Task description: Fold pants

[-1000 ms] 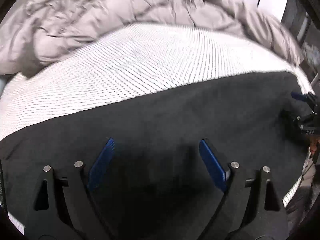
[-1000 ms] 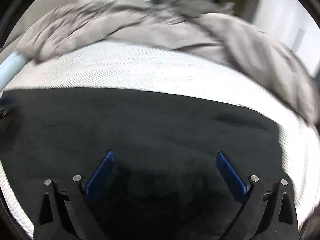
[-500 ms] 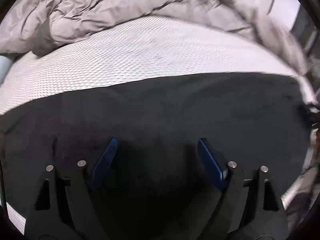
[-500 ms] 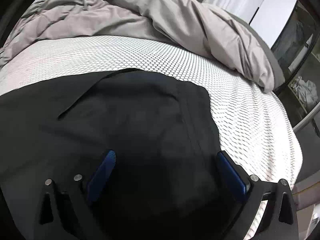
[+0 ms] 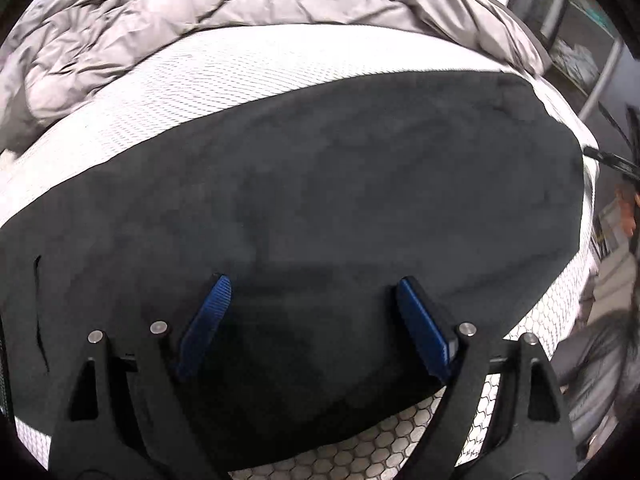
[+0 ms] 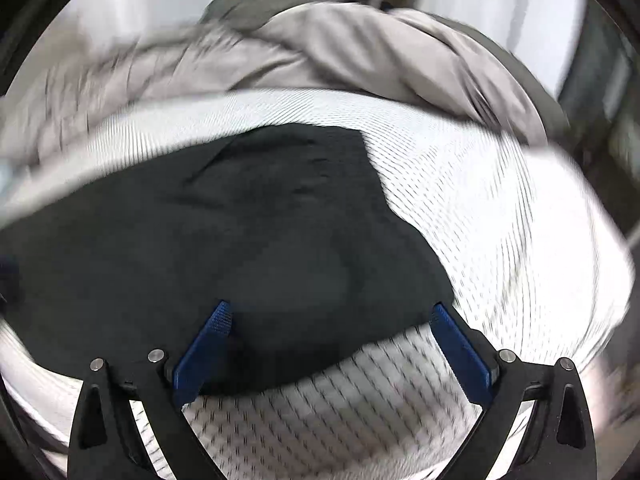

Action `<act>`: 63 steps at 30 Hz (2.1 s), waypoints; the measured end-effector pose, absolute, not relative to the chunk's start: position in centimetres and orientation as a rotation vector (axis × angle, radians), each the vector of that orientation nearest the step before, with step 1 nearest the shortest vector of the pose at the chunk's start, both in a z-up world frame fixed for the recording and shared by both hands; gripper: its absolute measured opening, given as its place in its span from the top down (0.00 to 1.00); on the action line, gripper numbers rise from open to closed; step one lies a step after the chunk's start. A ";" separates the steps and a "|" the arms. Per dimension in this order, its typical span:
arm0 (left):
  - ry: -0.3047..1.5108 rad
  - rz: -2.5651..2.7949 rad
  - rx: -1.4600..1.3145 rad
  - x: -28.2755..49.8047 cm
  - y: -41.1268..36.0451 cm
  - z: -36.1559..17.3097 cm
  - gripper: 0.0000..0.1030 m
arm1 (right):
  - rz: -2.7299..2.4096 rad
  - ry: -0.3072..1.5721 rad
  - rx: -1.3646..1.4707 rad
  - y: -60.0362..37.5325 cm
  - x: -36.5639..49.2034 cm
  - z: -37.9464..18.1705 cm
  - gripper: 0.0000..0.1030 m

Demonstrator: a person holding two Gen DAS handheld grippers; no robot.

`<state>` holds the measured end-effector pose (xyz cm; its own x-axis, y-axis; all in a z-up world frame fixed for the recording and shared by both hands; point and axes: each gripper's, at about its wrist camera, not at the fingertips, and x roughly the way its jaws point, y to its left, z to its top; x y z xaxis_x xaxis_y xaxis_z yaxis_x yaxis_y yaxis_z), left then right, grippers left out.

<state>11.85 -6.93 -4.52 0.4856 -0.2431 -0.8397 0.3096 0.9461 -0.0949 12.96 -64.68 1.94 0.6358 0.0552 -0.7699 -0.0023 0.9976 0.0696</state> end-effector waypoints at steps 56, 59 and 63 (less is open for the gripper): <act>1.095 -0.557 -0.520 16.3 -3.4 -5.6 0.30 | 0.480 0.861 -0.204 -43.1 14.2 1.5 0.23; 1.016 -0.494 -0.492 15.9 -2.4 -4.2 0.30 | 0.503 0.751 -0.265 -41.1 12.4 2.8 0.23; 0.990 -0.336 -0.420 15.7 -1.3 -3.8 0.30 | 0.571 0.684 -0.345 -36.0 11.2 2.6 0.23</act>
